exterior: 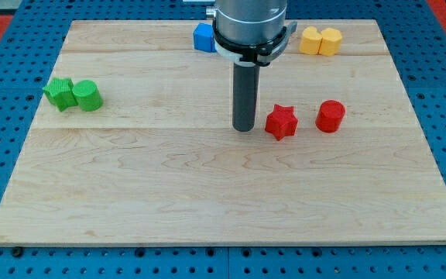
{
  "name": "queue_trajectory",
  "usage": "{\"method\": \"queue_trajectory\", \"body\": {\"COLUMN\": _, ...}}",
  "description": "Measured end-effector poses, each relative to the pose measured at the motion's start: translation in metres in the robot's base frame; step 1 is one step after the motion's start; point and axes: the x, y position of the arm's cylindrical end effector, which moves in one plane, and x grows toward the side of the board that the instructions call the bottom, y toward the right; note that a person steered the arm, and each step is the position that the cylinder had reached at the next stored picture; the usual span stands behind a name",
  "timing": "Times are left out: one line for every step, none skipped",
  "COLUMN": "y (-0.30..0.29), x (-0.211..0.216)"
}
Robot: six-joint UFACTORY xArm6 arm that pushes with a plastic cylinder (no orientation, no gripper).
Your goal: Keep the group of red blocks at the bottom side of the group of yellow blocks
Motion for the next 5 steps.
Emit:
{"method": "queue_trajectory", "body": {"y": 0.052, "x": -0.008}}
{"method": "queue_trajectory", "body": {"y": 0.046, "x": -0.008}}
{"method": "queue_trajectory", "body": {"y": 0.069, "x": -0.004}}
{"method": "queue_trajectory", "body": {"y": 0.072, "x": -0.004}}
{"method": "queue_trajectory", "body": {"y": 0.068, "x": -0.011}}
